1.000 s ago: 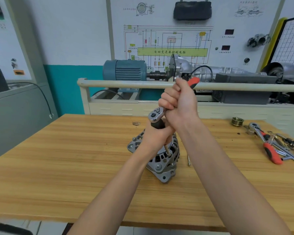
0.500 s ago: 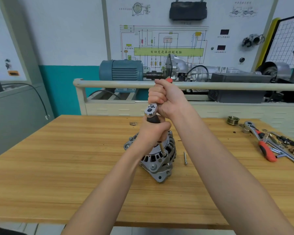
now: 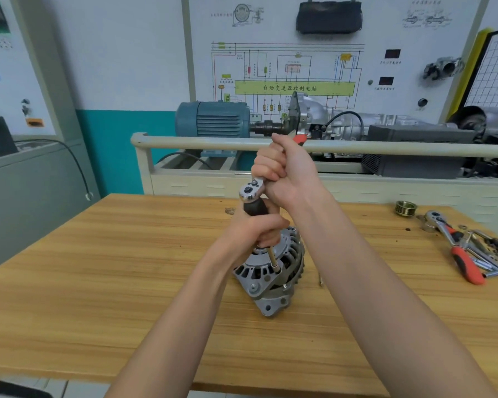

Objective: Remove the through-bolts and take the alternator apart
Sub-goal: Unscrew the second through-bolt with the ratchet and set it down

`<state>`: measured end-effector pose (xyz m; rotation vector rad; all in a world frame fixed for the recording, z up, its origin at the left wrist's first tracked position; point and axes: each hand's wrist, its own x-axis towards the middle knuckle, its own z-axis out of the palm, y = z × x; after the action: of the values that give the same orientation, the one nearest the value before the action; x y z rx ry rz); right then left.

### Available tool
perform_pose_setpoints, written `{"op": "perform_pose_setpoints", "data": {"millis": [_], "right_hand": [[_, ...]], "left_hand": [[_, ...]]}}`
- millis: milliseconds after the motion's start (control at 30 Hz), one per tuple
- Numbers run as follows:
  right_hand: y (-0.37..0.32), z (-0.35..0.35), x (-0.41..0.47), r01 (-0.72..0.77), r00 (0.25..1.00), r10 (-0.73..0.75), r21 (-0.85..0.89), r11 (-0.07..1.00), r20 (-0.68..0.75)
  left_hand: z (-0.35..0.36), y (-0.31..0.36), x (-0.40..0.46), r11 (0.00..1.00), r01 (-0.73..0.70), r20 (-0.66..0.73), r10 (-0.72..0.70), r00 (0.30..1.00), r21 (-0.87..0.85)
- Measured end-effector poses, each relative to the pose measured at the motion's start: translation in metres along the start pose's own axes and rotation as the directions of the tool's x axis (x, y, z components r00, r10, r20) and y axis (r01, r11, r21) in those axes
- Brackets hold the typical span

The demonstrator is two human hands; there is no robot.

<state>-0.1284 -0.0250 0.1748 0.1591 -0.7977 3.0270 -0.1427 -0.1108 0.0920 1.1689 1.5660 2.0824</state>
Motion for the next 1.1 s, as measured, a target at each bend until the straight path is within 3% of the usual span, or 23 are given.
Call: {"op": "perform_pose_setpoints", "data": {"millis": [100, 200, 267, 400, 467, 533, 667, 767, 833, 900, 967, 1033, 1100], "right_hand": [[0.001, 0.004, 0.009, -0.18, 0.984, 0.18, 0.0, 0.984, 0.012], [0.012, 0.008, 0.013, -0.192, 0.981, 0.193, -0.041, 0.98, 0.017], [0.019, 0.008, 0.01, -0.099, 0.994, 0.101, -0.059, 0.993, 0.032], [0.026, 0.004, -0.008, 0.247, 0.969, -0.242, -0.116, 0.962, 0.053], [0.023, 0.001, -0.016, 0.311, 0.95, -0.307, -0.106, 0.944, 0.056], [0.015, 0.0, -0.015, 0.225, 0.974, -0.221, -0.102, 0.969, 0.055], [0.002, 0.004, 0.0, -0.186, 0.979, 0.195, -0.118, 0.976, 0.068], [0.003, 0.004, 0.009, -0.329, 0.936, 0.342, -0.131, 0.935, 0.086], [0.007, 0.006, 0.009, -0.349, 0.928, 0.359, -0.103, 0.931, 0.098], [0.009, 0.005, 0.004, -0.244, 0.963, 0.252, -0.085, 0.966, 0.095], [0.011, 0.004, -0.003, -0.035, 0.997, 0.041, -0.088, 0.995, 0.069], [0.013, 0.002, -0.013, 0.179, 0.984, -0.178, -0.082, 0.98, 0.026], [0.014, 0.002, -0.021, 0.277, 0.961, -0.278, -0.084, 0.957, 0.003]], "left_hand": [[-0.008, 0.001, 0.0, 0.999, -0.019, 0.138, 0.024, 0.99, -0.034], [-0.009, -0.003, -0.003, 0.988, 0.018, 0.166, 0.007, 0.986, -0.151], [-0.008, -0.006, -0.006, 0.987, 0.032, 0.118, -0.014, 0.993, -0.155], [-0.001, -0.006, -0.009, 0.997, 0.017, -0.035, -0.02, 0.999, -0.072], [0.005, -0.005, -0.009, 0.999, 0.011, -0.076, -0.013, 0.997, -0.034], [0.009, -0.004, -0.009, 1.0, 0.016, -0.096, -0.016, 0.995, 0.0], [0.012, -0.005, -0.007, 0.999, 0.022, -0.111, -0.019, 0.994, 0.027], [0.004, -0.002, -0.008, 0.999, -0.008, 0.058, 0.005, 0.998, 0.036], [-0.002, 0.001, -0.008, 0.999, -0.016, 0.171, 0.011, 0.985, 0.029], [-0.001, 0.001, -0.009, 1.0, -0.007, 0.166, 0.003, 0.986, 0.025], [0.004, -0.003, -0.008, 1.0, 0.016, 0.034, -0.016, 0.999, 0.016], [0.01, -0.006, -0.007, 1.0, 0.018, -0.122, -0.015, 0.992, 0.02], [0.015, -0.009, -0.007, 0.999, 0.002, -0.211, 0.009, 0.977, 0.049]]}}
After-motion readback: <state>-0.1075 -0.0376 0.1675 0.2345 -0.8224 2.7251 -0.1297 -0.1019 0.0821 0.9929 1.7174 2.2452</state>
